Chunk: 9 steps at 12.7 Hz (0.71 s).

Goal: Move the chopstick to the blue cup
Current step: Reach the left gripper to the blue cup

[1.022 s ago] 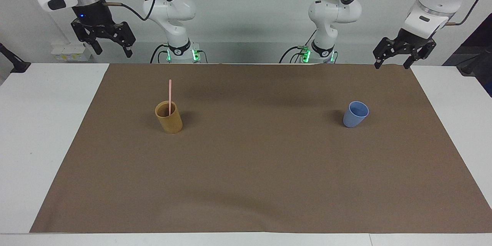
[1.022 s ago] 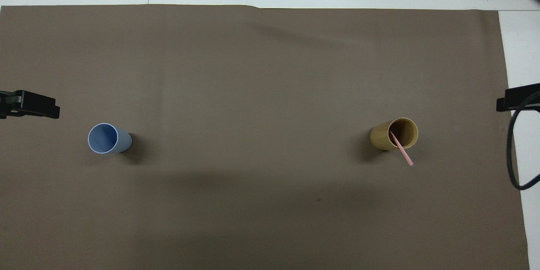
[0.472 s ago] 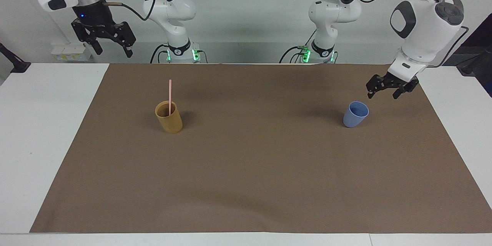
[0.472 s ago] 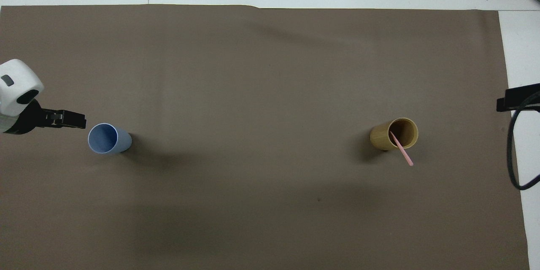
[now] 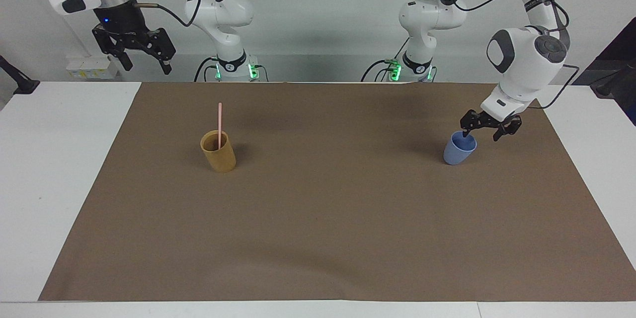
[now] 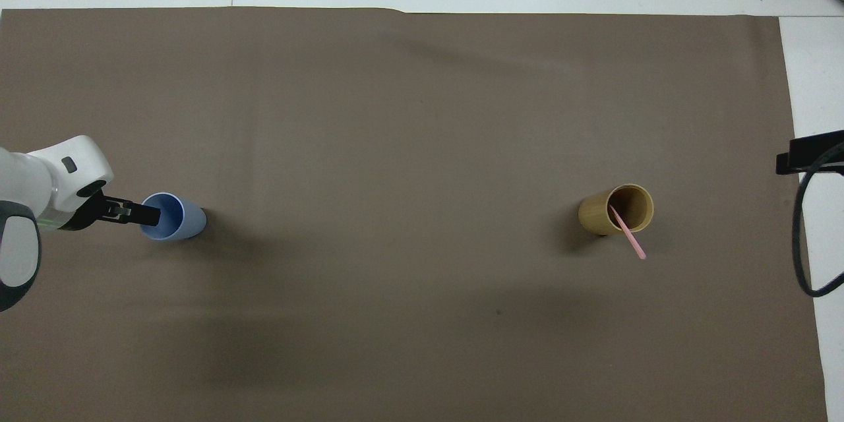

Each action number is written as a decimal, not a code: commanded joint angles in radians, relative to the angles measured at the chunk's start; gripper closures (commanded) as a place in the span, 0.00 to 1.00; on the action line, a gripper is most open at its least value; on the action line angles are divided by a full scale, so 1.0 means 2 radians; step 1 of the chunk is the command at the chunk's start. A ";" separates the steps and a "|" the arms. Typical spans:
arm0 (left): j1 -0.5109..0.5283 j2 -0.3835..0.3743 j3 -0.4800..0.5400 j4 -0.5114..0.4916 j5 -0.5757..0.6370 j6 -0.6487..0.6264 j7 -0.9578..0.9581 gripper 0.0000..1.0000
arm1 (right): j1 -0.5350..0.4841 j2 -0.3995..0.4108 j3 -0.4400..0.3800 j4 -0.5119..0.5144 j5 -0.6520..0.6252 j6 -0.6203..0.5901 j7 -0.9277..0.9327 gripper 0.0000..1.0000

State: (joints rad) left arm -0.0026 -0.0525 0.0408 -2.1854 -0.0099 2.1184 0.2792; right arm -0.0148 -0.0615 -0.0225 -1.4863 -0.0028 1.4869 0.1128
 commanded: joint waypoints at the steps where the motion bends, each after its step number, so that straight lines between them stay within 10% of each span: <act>1: 0.007 0.008 -0.003 -0.017 0.005 0.034 0.014 0.00 | -0.004 -0.005 0.001 -0.001 0.011 -0.008 -0.007 0.00; 4: 0.006 0.021 -0.004 -0.017 0.005 0.049 0.013 0.00 | -0.004 -0.005 0.001 -0.001 0.011 -0.008 -0.007 0.00; 9: 0.001 0.024 -0.003 -0.017 0.005 0.051 0.007 0.74 | -0.004 -0.005 0.001 -0.001 0.011 -0.008 -0.008 0.00</act>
State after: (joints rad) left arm 0.0029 0.0010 0.0359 -2.2052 -0.0099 2.1969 0.2939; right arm -0.0148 -0.0615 -0.0225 -1.4862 -0.0028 1.4869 0.1128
